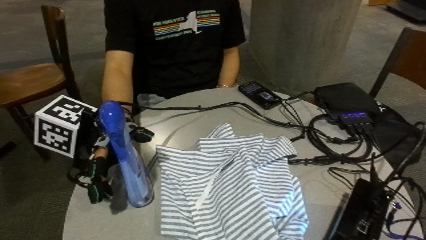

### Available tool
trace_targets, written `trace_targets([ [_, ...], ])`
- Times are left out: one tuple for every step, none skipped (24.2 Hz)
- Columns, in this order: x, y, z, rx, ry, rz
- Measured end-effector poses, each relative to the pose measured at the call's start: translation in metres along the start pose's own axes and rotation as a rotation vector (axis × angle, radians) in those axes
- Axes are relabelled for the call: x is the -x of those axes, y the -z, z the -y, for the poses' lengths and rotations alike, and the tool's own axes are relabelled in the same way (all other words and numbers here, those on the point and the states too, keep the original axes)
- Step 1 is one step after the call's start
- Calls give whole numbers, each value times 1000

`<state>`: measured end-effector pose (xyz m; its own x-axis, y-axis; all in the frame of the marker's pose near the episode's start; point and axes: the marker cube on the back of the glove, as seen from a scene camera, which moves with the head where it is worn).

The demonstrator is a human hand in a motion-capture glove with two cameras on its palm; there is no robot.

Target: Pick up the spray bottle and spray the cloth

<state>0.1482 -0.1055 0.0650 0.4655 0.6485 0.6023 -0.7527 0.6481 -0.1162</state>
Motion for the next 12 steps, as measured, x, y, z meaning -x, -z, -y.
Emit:
trace_targets([
  [0,-2,1,5,-3,6],
  [0,-3,2,10,-3,11],
  [0,-5,3,14,-3,14],
  [0,-6,4,18,-3,17],
  [0,-7,5,22,-3,22],
  [1,-8,6,26,-3,29],
  [1,-9,7,31,-2,40],
  [0,-10,7,38,0,53],
  [0,-10,7,47,3,66],
  [0,-10,7,59,6,77],
  [0,-10,8,73,10,85],
  [0,-10,8,85,15,91],
])
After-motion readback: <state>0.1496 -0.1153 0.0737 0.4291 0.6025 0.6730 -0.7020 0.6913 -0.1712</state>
